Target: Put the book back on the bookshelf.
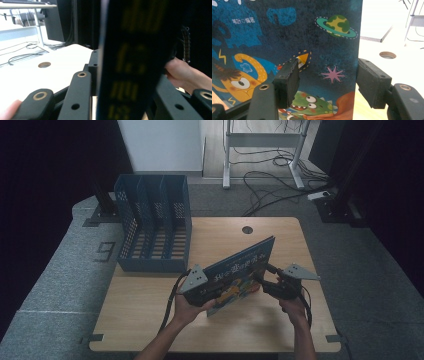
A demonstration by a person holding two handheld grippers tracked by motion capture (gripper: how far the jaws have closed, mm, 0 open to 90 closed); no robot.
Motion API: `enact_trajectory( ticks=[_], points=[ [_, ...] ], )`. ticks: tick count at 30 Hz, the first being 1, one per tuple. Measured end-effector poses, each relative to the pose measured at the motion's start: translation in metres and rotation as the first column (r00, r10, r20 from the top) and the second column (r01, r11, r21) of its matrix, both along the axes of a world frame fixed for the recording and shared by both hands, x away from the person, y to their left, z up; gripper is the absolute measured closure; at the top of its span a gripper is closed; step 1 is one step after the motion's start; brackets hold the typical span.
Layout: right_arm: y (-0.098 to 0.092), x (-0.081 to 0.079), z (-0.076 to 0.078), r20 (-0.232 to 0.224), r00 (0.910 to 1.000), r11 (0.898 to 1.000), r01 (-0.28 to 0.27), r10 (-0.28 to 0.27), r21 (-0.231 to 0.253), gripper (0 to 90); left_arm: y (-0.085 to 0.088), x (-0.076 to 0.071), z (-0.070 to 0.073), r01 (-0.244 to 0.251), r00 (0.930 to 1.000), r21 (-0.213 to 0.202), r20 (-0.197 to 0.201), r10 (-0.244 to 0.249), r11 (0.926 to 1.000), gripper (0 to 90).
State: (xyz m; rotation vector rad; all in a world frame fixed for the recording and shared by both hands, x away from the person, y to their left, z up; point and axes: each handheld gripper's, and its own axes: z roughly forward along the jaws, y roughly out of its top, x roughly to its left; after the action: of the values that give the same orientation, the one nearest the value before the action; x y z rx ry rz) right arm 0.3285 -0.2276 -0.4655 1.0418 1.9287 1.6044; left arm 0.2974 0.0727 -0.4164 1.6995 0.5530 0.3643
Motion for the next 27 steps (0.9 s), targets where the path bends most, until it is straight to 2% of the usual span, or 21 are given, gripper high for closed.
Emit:
enact_trajectory(
  ticks=[5,8,13,14,15,16,21,25,27],
  points=[
    [0.001,0.0002,-0.0007,0.006,1.0,1.0,0.005,-0.005,0.001,35.7,-0.0005,0.0,-0.0015,-0.024,0.9997,-0.001,0.009,0.024,0.9997,76.3],
    [0.0004,0.0,-0.0004,0.004,1.0,1.0,-0.006,0.006,0.001,35.5,-0.0011,-0.005,-0.0019,-0.017,0.9989,0.019,0.044,0.016,0.9997,78.8],
    [0.0005,-0.0001,-0.0003,0.003,0.9997,1.0,-0.024,0.024,0.001,35.5,0.001,-0.007,-0.003,0.0,0.9992,0.008,0.04,0.0,1.0,79.8],
    [0.0013,-0.0003,-0.0003,0.006,0.9996,1.0,-0.028,0.028,-0.002,35.5,0.002,-0.0049,-0.0044,0.012,0.9997,-0.007,0.022,-0.011,0.9999,78.8],
    [0.0018,-0.0003,-0.0004,0.006,0.9996,1.0,-0.027,0.027,-0.002,35.6,0.002,-0.0049,-0.0044,0.012,0.9997,-0.007,0.022,-0.011,0.9999,77.0],
    [0.0025,-0.0004,-0.0003,0.006,0.9997,1.0,-0.023,0.023,-0.002,35.6,0.0015,-0.0045,-0.0065,0.008,0.9998,-0.024,0.017,-0.008,0.9997,75.8],
    [0.0027,-0.0002,-0.0006,0.006,0.9997,1.0,-0.022,0.022,-0.001,35.6,-0.0011,-0.0057,-0.0101,-0.021,0.9989,-0.038,0.04,0.022,0.9991,78.4],
    [0.0021,0.0,-0.0007,0.007,0.9996,1.0,-0.026,0.026,0.0,35.6,-0.0017,-0.007,-0.0101,-0.018,0.9981,-0.027,0.059,0.02,0.9995,79.5],
    [0.0012,0.0006,-0.0011,0.01,0.9994,0.999,-0.033,0.033,0.004,35.4,-0.0014,-0.0077,-0.0096,-0.01,0.9986,-0.033,0.052,0.011,0.9994,80.5]
  ],
)
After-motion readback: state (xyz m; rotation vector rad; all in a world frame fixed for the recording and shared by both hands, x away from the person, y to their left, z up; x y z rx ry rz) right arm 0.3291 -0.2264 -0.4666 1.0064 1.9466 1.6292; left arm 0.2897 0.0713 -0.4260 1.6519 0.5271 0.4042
